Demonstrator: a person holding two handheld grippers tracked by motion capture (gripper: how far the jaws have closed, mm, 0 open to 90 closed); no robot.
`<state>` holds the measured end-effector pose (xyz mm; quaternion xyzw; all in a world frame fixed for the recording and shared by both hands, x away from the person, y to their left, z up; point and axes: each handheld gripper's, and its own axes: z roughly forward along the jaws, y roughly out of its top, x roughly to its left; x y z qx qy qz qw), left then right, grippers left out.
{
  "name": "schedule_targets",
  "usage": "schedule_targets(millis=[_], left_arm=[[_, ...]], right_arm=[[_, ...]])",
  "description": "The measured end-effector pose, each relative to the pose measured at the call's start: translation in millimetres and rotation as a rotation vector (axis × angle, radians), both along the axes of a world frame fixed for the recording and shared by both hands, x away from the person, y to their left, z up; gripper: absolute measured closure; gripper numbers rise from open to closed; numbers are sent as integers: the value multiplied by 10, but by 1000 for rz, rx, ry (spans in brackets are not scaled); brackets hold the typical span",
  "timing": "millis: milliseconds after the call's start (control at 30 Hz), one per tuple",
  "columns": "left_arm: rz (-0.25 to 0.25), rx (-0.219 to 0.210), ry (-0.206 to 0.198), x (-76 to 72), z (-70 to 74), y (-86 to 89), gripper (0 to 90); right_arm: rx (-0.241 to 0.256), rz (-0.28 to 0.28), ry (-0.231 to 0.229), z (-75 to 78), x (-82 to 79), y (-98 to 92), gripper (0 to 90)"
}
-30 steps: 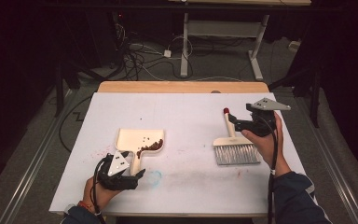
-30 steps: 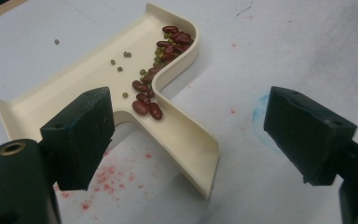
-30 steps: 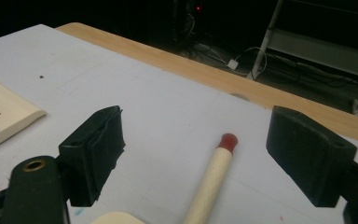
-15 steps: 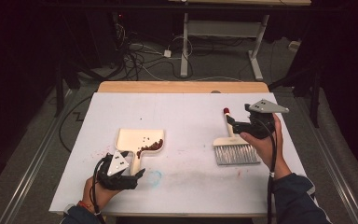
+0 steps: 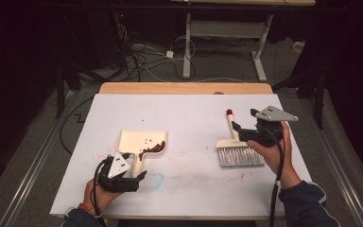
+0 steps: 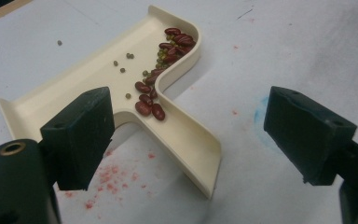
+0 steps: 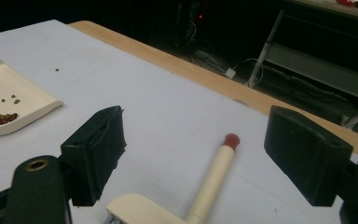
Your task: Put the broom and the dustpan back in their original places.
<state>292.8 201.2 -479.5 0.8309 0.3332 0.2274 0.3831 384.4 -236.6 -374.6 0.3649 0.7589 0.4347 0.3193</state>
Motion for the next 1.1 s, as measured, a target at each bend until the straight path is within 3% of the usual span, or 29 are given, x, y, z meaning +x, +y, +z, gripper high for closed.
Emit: schedule_targets(millis=[667, 833, 900, 1100], left_arm=[[-10, 4, -3, -9, 2, -7, 158], [-11, 7, 1, -5, -1, -14, 158], [-6, 6, 1, -5, 1, -13, 158], [-5, 3, -1, -5, 1, -13, 158]], right_arm=[[-42, 56, -49, -24, -372, -65, 210], [-61, 55, -51, -61, -435, -90, 205], [-42, 59, -60, -76, -460, -111, 205], [-76, 46, -79, -143, -524, -140, 206]])
